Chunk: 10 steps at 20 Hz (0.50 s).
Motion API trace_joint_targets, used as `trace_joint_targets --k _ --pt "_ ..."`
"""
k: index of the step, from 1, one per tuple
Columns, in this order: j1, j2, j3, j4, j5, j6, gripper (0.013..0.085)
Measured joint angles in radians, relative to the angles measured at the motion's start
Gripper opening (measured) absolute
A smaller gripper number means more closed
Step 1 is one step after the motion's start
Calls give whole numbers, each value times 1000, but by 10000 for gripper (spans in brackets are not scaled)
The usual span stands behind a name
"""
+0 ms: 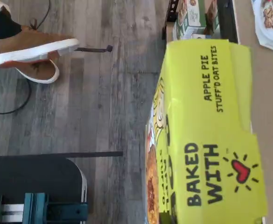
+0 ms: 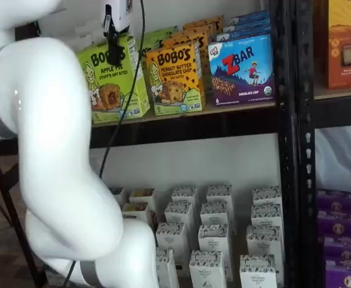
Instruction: Pick the green box on the top shelf, the fourth from the left
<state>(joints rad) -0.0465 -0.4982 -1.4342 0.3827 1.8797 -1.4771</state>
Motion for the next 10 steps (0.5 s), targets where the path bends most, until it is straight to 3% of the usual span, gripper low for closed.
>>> trace_joint_targets --k 10 --pt "-30 -30 32 -1 -1 -30 170"
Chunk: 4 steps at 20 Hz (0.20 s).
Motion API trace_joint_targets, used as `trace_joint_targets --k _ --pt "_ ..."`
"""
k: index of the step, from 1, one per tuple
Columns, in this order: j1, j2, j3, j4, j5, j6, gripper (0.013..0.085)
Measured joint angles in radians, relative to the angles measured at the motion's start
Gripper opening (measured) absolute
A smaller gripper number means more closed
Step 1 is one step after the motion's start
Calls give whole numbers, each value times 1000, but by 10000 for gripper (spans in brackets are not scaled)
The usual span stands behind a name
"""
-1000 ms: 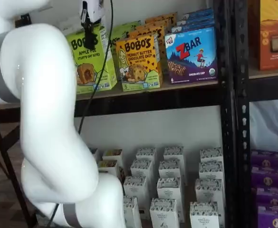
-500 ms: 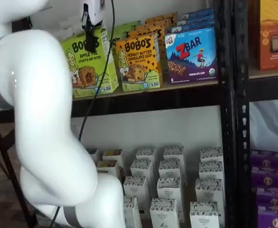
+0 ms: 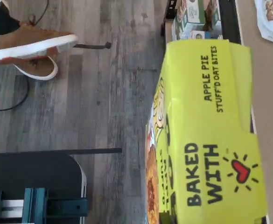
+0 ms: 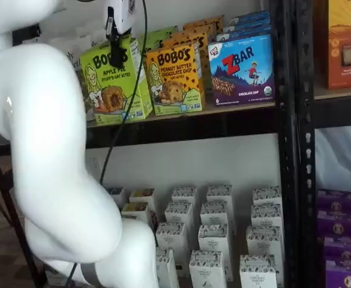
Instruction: Pick the green box on the top shelf, the fourth from the left
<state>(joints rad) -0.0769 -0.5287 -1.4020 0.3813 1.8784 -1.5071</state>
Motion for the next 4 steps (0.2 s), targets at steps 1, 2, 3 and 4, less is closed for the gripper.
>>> trace_joint_targets --k 1,2,3,4 --pt "-3 -2 2 0 1 -3 170" --pt "-5 -4 4 0 2 -5 170" --pt "-7 -6 6 -1 2 -7 170" --pt "-8 -8 8 -2 2 -9 170"
